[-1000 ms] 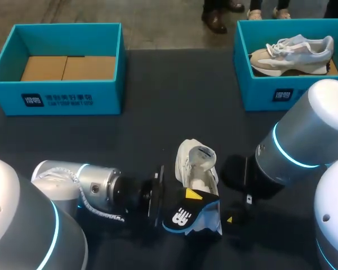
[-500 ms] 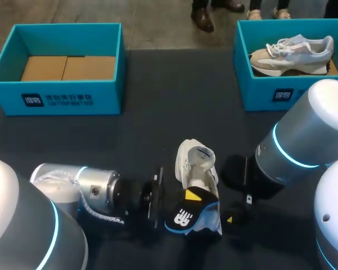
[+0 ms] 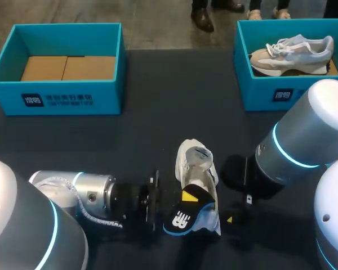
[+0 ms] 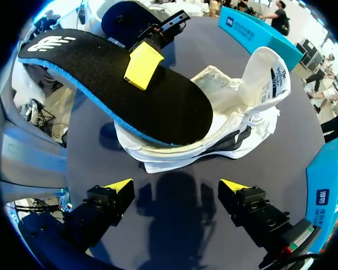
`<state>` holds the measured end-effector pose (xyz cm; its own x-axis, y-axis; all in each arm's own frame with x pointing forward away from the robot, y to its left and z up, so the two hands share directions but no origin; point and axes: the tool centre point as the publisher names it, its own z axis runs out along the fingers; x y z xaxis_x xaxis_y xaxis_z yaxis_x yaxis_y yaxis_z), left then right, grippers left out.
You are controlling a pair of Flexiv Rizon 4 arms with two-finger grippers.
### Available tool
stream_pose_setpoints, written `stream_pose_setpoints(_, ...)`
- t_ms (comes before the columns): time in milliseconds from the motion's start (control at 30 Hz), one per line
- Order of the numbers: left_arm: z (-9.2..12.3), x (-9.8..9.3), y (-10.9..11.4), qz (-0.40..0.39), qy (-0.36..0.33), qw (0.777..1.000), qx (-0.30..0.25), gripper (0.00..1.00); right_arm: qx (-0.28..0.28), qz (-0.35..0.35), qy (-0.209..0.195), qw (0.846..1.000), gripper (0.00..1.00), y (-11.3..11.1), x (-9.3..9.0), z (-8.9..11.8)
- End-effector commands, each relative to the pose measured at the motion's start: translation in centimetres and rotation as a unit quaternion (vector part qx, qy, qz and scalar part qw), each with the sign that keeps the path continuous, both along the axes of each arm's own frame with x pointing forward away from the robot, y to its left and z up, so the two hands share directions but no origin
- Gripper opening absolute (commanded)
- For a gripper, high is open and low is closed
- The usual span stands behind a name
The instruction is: Take the shoe out of the shoebox, open the shoe tongue, remove and reinsert the insole, then place the shoe into the shoebox
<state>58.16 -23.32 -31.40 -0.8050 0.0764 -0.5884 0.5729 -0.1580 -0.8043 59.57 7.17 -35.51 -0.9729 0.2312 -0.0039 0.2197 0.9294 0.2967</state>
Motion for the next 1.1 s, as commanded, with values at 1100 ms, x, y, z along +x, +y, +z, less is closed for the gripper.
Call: stream_pose_setpoints(1100, -1.6, 2.5, -1.1, 0.038, -0.055, 0.997, 0.039, 0.00, -0.001, -0.001, -0.003, 1.000, 1.00, 0.2, -0.2, -0.2)
